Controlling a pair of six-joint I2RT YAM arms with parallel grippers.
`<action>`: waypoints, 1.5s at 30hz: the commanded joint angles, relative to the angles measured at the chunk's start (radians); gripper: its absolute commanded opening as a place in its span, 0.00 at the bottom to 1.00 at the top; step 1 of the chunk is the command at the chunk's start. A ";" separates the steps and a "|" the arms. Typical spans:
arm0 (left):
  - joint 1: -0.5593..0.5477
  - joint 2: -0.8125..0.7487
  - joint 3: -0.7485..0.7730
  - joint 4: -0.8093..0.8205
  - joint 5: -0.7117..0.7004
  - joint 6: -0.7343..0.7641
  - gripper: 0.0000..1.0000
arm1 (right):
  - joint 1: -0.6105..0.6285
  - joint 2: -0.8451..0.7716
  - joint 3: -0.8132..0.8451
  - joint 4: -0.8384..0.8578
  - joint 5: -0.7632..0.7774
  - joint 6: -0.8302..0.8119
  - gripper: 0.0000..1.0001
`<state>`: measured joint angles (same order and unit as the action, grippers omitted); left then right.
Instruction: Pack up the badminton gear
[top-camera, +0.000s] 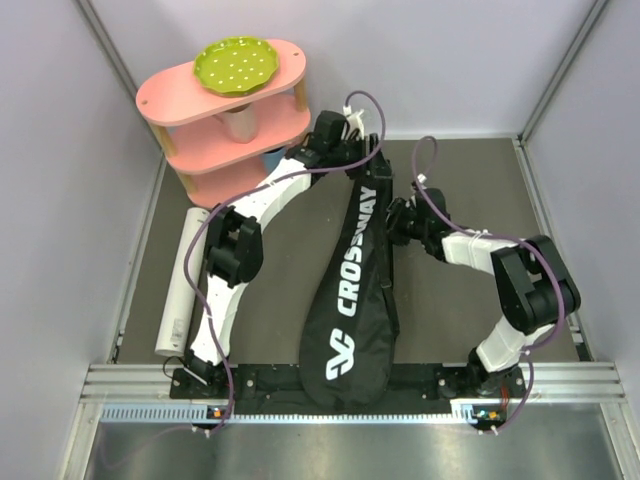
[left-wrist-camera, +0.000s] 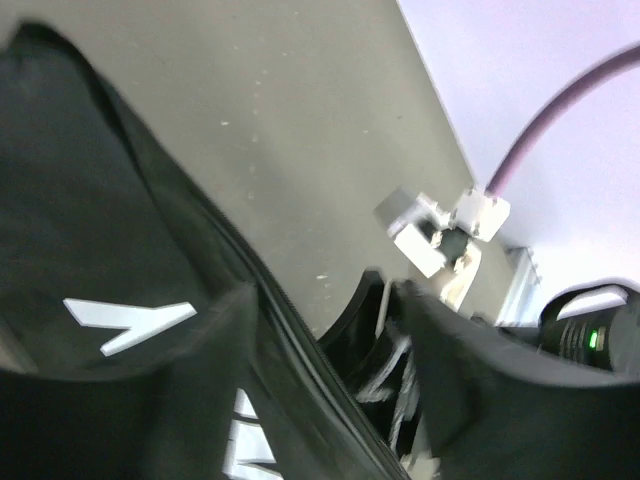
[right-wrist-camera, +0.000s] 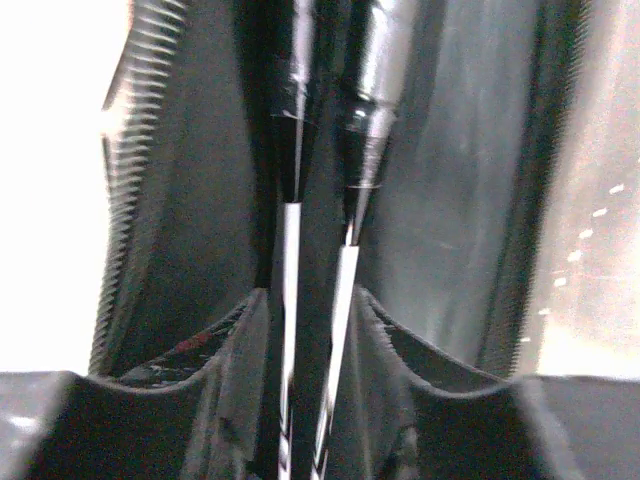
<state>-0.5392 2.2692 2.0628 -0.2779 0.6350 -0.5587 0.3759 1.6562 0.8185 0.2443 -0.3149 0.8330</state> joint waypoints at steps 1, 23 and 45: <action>0.015 -0.040 0.134 -0.177 -0.138 0.136 0.78 | -0.092 -0.042 0.014 0.070 -0.082 -0.003 0.45; -0.769 -0.786 -0.939 -0.078 -0.877 0.198 0.72 | -0.146 -0.634 -0.353 -0.378 -0.125 -0.198 0.71; -1.050 -0.197 -0.507 -0.546 -1.187 -0.221 0.64 | -0.218 -0.998 -0.469 -0.617 0.051 -0.043 0.74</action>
<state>-1.5757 2.0712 1.5566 -0.7513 -0.4965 -0.6666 0.1658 0.7021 0.3656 -0.3496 -0.2802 0.7799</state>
